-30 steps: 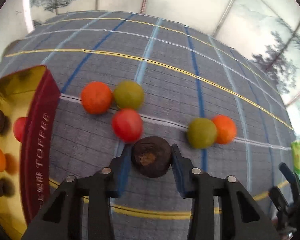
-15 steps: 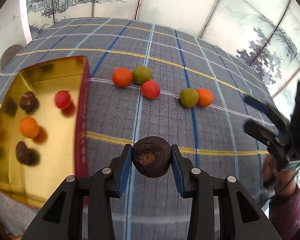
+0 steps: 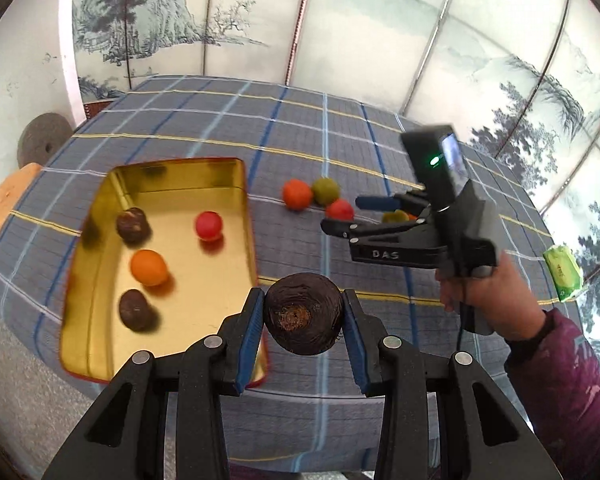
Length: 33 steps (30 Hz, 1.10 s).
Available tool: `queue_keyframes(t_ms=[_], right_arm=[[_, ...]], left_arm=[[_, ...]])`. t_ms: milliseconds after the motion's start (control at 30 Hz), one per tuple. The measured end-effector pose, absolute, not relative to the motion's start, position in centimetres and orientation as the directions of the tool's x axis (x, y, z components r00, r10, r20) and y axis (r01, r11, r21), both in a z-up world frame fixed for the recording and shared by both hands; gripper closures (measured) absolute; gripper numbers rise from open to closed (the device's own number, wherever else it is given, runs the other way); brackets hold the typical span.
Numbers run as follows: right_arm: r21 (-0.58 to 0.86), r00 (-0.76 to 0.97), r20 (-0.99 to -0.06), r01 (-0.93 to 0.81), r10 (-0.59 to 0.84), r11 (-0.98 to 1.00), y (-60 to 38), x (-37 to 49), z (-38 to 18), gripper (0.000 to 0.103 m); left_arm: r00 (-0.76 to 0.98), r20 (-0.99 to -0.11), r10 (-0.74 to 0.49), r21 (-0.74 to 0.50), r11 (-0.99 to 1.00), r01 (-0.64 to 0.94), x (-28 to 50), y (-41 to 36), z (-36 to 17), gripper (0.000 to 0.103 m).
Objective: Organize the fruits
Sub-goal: 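Carry the dark brown fruit into the tray with the left gripper while the right gripper grasps a red tomato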
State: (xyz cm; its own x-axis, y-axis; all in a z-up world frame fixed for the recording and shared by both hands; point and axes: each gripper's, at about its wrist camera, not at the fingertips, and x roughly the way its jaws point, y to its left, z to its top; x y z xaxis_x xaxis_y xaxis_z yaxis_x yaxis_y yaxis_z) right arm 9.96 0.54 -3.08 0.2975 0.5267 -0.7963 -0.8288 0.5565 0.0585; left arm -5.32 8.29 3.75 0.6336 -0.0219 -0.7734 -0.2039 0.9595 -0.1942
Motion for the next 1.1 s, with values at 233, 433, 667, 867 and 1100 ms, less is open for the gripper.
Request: queue_keyframes(t_ms=[233, 433, 667, 867, 1100], right_arm=[[0.049, 0.305, -0.821, -0.804, 0.482, 0.593, 1.4, 10.7, -4.3, 0.075], [0.119, 0.320, -0.769, -0.780, 0.553, 0.615, -1.2, 6.5, -3.6, 0.075], [0.134, 0.344, -0.764, -0.743, 0.547, 0.655, -3.3, 3.3, -4.4, 0.075], [0.115, 0.356, -0.772, -0.735, 0.526, 0.668, -3.2, 3.1, -4.5, 0.075], [0.101, 0.364, -0.774, -0.736, 0.518, 0.669, -3.1, 3.0, -4.6, 0.074]], left_arm=[[0.642, -0.767, 0.001, -0.208, 0.946, -0.250, -6.9, 11.3, 3.5, 0.063], [0.651, -0.757, 0.059, -0.169, 0.945, -0.282, -7.2, 14.0, 3.0, 0.063], [0.648, -0.754, 0.107, -0.100, 0.956, -0.275, -5.2, 16.5, 1.8, 0.063], [0.629, -0.764, 0.143, -0.041, 0.962, -0.268, -2.9, 17.7, 1.0, 0.063], [0.605, -0.777, 0.175, 0.013, 0.965, -0.262, -0.2, 18.4, 0.7, 0.063]])
